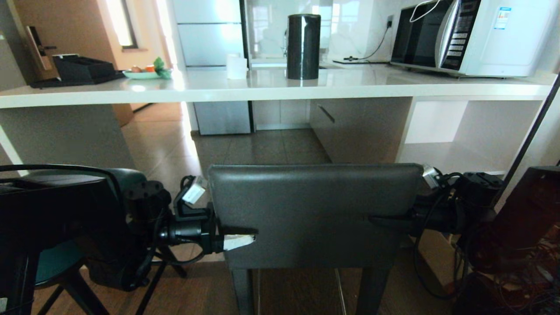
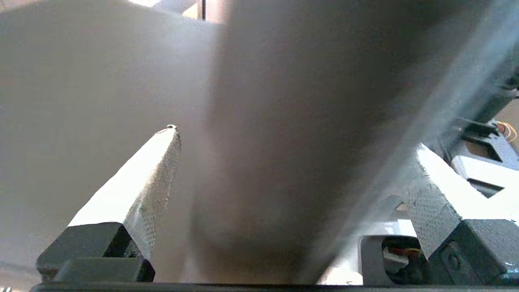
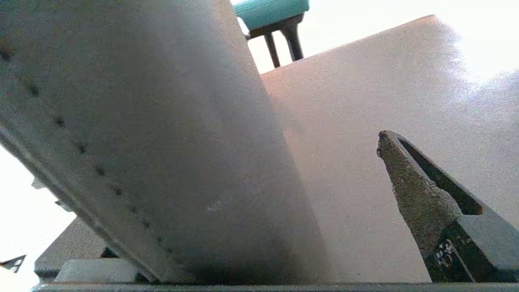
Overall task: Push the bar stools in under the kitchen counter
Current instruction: Pull the gray chair out from under the dining table
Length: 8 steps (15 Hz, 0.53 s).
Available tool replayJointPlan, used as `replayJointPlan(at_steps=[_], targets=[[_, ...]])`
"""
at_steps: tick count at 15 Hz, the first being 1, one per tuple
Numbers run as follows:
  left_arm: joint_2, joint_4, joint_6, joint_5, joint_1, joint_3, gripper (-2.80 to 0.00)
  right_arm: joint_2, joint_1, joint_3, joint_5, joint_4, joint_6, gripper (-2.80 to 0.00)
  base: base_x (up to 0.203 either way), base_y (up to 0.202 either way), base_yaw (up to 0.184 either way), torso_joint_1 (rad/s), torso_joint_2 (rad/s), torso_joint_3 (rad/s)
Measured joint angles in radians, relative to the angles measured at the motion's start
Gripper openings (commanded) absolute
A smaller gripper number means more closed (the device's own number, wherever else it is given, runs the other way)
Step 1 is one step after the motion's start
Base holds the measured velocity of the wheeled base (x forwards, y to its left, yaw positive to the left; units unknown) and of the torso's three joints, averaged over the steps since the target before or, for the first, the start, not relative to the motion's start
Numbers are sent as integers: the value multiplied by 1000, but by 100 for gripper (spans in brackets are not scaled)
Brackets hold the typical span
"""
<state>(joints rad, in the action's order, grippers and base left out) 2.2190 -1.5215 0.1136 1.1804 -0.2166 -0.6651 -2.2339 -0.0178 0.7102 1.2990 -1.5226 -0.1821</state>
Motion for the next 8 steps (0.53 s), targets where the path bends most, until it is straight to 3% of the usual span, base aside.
replayJointPlan(at_steps=[5, 8], targets=[[-42, 1, 10, -1, -21, 27, 0, -20, 7, 7, -1, 1, 0, 0, 0, 0, 0, 0, 0, 0], [-55, 0, 9, 1, 7, 46, 0, 19, 8, -55, 23, 4, 4, 0, 0, 0, 0, 0, 0, 0]])
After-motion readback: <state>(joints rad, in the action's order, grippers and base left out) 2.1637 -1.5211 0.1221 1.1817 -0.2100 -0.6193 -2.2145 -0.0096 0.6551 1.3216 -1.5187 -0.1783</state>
